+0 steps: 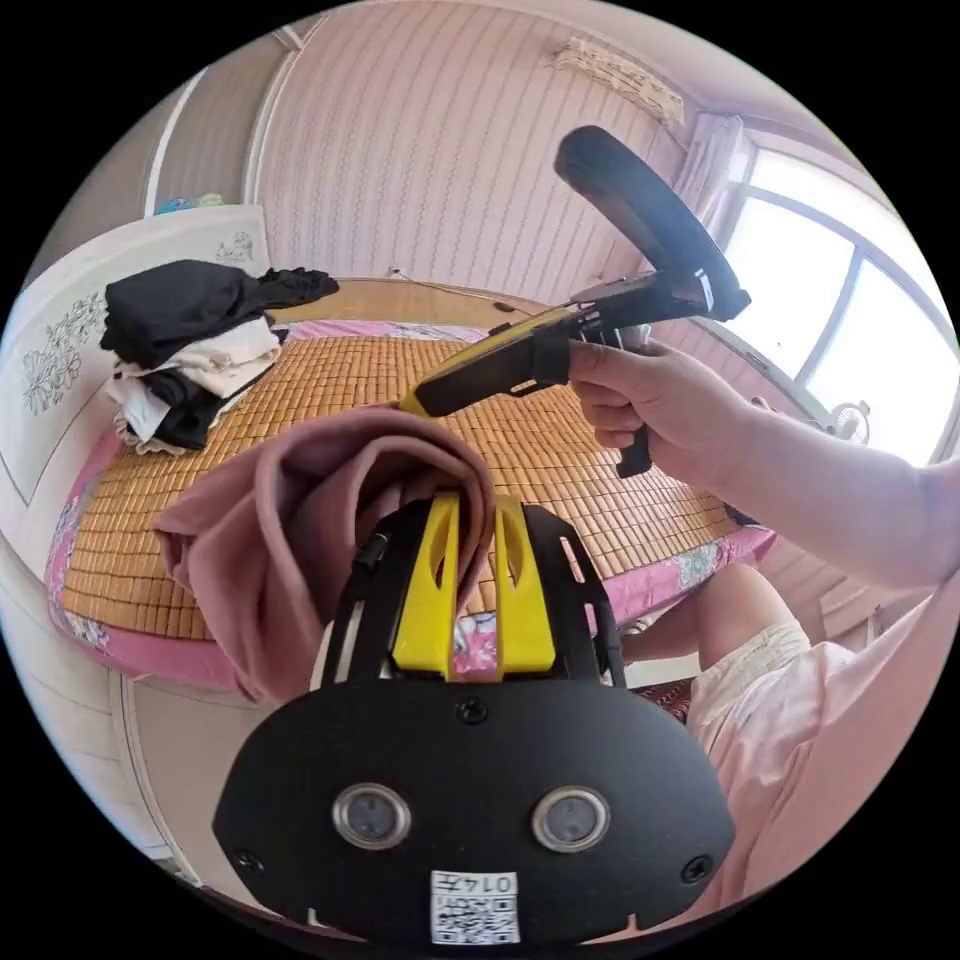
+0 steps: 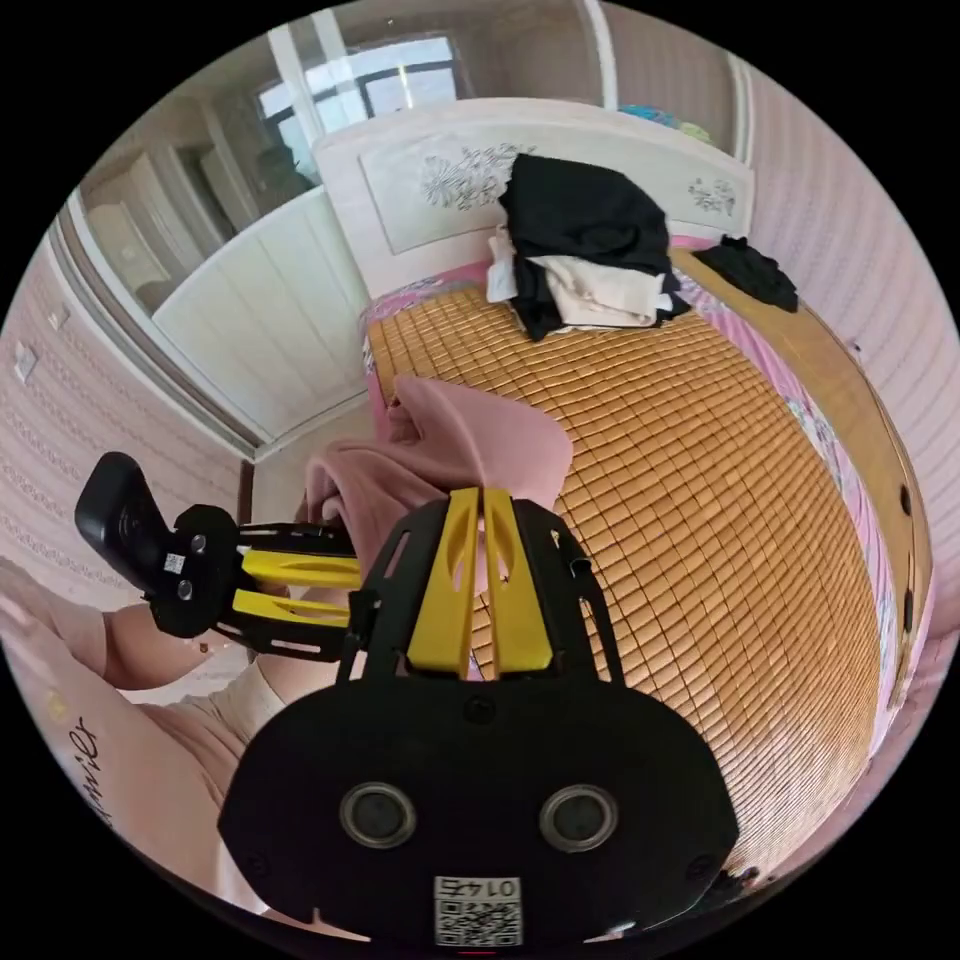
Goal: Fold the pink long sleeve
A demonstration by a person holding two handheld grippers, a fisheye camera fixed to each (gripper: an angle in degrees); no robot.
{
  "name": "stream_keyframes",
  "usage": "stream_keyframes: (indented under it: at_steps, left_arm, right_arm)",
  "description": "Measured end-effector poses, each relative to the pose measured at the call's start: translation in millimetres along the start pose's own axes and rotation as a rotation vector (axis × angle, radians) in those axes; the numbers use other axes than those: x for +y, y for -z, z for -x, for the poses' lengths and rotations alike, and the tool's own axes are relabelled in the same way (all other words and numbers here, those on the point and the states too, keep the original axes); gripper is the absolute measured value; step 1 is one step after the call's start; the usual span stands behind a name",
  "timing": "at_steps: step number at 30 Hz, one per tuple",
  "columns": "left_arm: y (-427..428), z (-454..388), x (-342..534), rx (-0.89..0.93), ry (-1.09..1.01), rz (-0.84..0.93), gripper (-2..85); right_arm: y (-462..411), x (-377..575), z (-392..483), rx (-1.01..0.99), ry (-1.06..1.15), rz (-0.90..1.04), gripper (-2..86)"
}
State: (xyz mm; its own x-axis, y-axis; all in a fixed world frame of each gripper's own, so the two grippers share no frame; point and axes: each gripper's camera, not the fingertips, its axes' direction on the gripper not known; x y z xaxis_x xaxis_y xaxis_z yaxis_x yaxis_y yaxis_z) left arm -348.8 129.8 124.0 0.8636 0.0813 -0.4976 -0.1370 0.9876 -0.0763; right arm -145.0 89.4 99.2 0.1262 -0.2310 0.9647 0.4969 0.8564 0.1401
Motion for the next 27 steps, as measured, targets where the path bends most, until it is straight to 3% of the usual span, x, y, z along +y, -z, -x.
stream_keyframes:
  at_steps: [4,8,12,17,20,23,27]
  left_arm:
    - [-58,-69,1,0.191,-0.095,0.100,8.2]
    - [-84,-83,22,0.185,-0.080,0.228,8.4]
    - [-87,-57,28,0.133,0.025,0.301,8.5]
    - [-98,-31,16,0.092,0.138,0.350,9.7]
    - [-112,-34,2,0.027,0.128,0.367,10.4]
    - [-136,-32,-4,-0.016,0.151,0.424,11.3]
    - [-176,-27,-4,-0.005,0.210,0.528,10.3]
  right_arm:
    - [58,118,-106,0.086,-0.300,-0.004,0.7]
    - [94,251,-181,0.161,-0.583,0.137,3.0]
    - [138,314,-207,0.092,-0.721,0.065,8.8]
    - [185,329,-230,0.012,-0.802,-0.071,17.0]
    - [220,328,-236,0.013,-0.802,-0.142,16.8]
    - [239,314,-232,-0.008,-0.729,-0.139,15.4]
    - [211,292,-235,-0.107,-0.674,0.019,16.8]
